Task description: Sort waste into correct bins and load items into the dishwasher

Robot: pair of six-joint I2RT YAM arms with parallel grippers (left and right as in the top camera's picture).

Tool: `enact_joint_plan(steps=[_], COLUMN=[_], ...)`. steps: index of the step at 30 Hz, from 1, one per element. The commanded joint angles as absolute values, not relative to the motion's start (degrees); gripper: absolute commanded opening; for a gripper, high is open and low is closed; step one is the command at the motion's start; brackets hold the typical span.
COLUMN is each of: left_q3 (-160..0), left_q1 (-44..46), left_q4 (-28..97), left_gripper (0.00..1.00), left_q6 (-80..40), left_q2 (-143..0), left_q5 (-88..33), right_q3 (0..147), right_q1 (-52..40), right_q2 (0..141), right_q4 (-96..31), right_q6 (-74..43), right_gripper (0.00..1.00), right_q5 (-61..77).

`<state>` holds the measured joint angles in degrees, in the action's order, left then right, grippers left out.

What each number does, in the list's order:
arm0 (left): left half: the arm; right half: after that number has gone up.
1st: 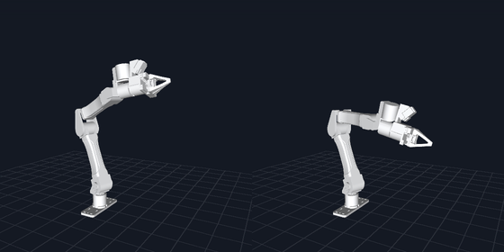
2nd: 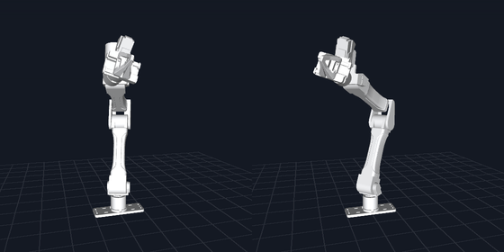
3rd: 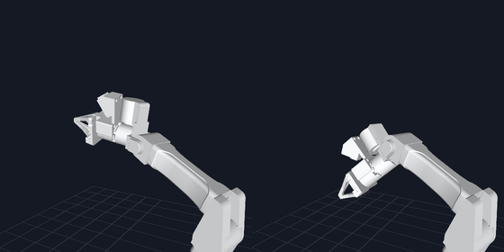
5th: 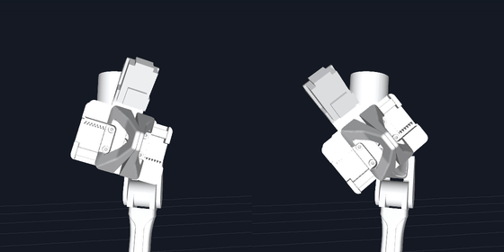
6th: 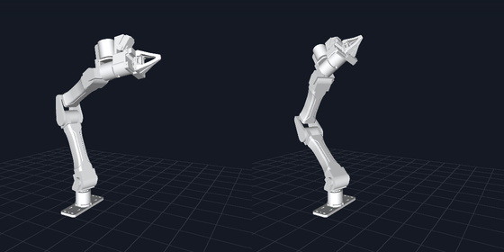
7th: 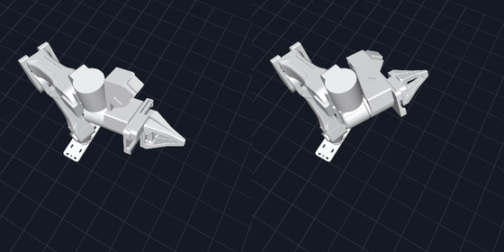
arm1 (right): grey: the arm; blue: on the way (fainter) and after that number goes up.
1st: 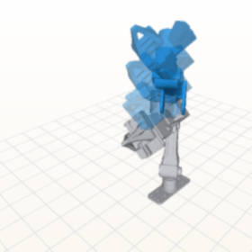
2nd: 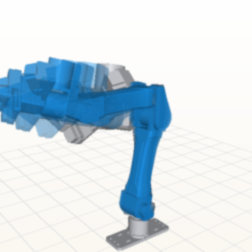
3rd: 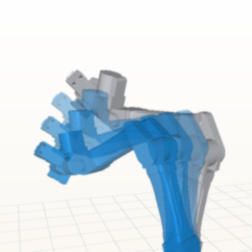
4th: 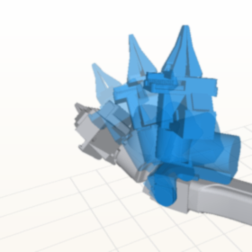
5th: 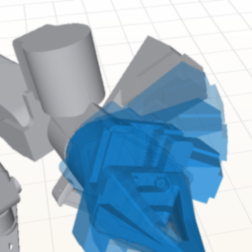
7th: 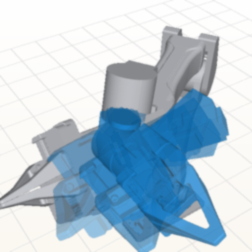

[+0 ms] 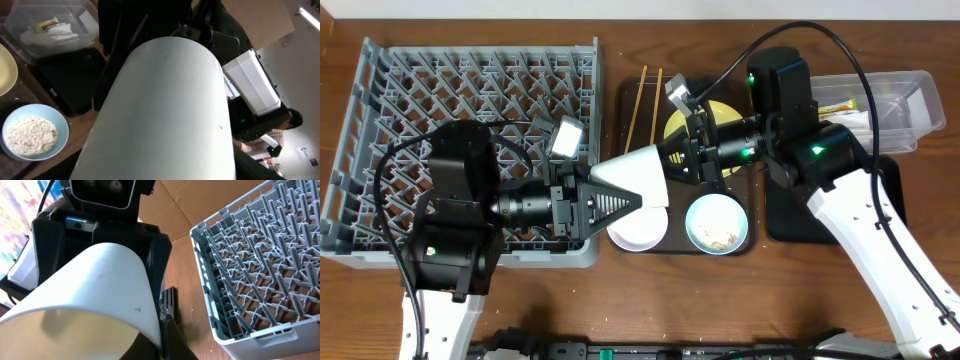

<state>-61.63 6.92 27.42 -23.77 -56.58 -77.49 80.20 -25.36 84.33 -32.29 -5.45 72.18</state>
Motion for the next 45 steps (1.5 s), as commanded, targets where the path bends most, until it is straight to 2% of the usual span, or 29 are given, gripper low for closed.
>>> enact_joint_plan(steps=[1,2,3,5,7,11,13,15,16,19,22,24,26,34,40,45], left_q3=[-62.7,-62.7,-62.7,-62.7,-62.7,-62.7,-62.7,-62.8,-63.1,-63.5,-63.5,-63.5,-63.5,-63.5,-63.5,-63.5], left_q1=[6.8,6.8,6.8,6.8,6.6,4.7,2.3,1.3,0.1,-3.1,-6.6,-9.2,-12.3,-23.4,-24.8,-24.8], left_q4=[26.4,26.5,26.5,26.7,27.9,34.2,44.3,48.4,53.0,61.9,66.5,67.1,66.9,61.6,57.4,57.3], left_gripper=[0.7,0.7,0.69,0.67,0.67,0.67,0.67,0.67,0.67,0.67,0.68,0.69,0.76,0.76,0.73,0.75], left_q6=[-23.0,-23.0,-23.0,-23.0,-22.3,-20.8,-20.7,-21.0,-23.2,-28.2,-30.9,-31.0,-31.0,-30.3,-27.5,-26.2], left_q2=[-56.1,-56.1,-56.1,-56.0,-55.9,-55.2,-53.3,-52.2,-51.0,-50.0,-50.4,-50.9,-51.9,-61.6,-69.7,-70.2], left_q5=[-74.8,-74.2,-73.3,-71.0,-67.3,-55.4,-36.7,-28.1,-18.4,-2.5,6.6,9.3,10.4,8.5,2.0,0.5], right_q3=[80.5,80.5,80.5,80.5,80.5,80.5,80.5,80.5,80.5,80.5,80.5,80.5,80.5,80.5,80.5,80.5], right_q1=[-26.3,-26.2,-25.9,-25.0,-23.4,-19.9,-17.9,-17.9,-18.2,-18.6,-18.9,-19.0,-19.1,-19.2,-19.2,-19.2], right_q2=[84.3,84.3,84.3,84.2,83.8,81.9,79.0,78.2,77.9,78.2,78.5,78.7,78.8,78.8,78.8,78.8], right_q4=[-33.0,-33.0,-33.1,-33.7,-35.0,-39.3,-46.6,-49.7,-52.7,-56.3,-57.0,-56.9,-56.7,-56.9,-57.7,-58.1], right_q6=[-5.1,-5.1,-5.1,-5.1,-5.4,-5.6,-5.6,-5.6,-5.6,-5.5,-5.5,-5.5,-5.5,-5.5,-5.5,-5.6], right_gripper=[0.15,0.32,0.55,0.65,0.69,0.69,0.7,0.72,0.73,0.73,0.73,0.73,0.73,0.73,0.74,0.74], right_q5=[67.3,67.3,67.3,65.9,62.0,54.6,42.6,37.6,34.2,32.8,32.8,32.8,32.8,32.8,32.8,32.8])
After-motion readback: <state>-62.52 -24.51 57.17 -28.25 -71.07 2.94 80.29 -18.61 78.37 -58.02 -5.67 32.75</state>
